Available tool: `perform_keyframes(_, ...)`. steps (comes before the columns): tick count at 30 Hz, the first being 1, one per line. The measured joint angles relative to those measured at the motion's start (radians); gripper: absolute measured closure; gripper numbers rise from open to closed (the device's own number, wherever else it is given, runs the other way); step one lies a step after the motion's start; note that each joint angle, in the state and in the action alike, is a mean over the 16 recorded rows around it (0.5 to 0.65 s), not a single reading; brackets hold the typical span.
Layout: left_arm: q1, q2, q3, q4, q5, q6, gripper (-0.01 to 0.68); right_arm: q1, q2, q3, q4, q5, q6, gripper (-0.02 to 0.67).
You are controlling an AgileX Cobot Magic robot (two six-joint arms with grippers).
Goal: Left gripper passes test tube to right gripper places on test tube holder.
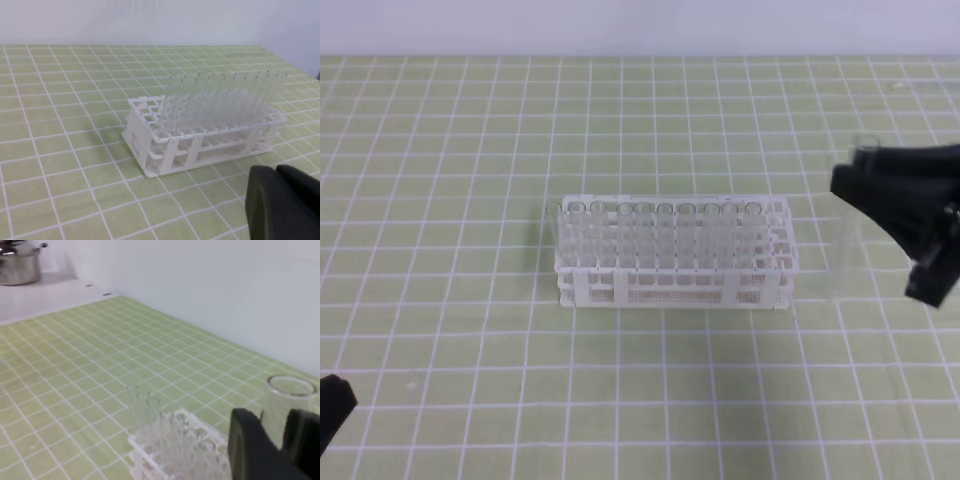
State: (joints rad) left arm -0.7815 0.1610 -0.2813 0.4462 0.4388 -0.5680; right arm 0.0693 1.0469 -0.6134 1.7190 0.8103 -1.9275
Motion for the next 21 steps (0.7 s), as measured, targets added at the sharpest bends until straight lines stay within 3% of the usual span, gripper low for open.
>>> perform_keyframes(7,0.0,-0.002,0.0,-0.001,0.002,-0.001,0.675,0.033,0.109,-0.106,-0.072,-0.089,0.0,0.533)
perform_keyframes(12,0.0,-0.001,0.0,-0.001,0.002,0.0,0.675,0.081,0.132,-0.17,-0.224,-0.251,0.136,0.533)
perform_keyframes(16,0.0,-0.001,0.0,-0.001,0.002,-0.001,0.675,0.139,0.133,-0.217,-0.443,-0.432,0.416,0.533)
perform_keyframes(21,0.0,-0.003,0.0,-0.002,0.004,-0.001,0.675,0.229,0.14,-0.245,-0.848,-0.682,0.972,0.533)
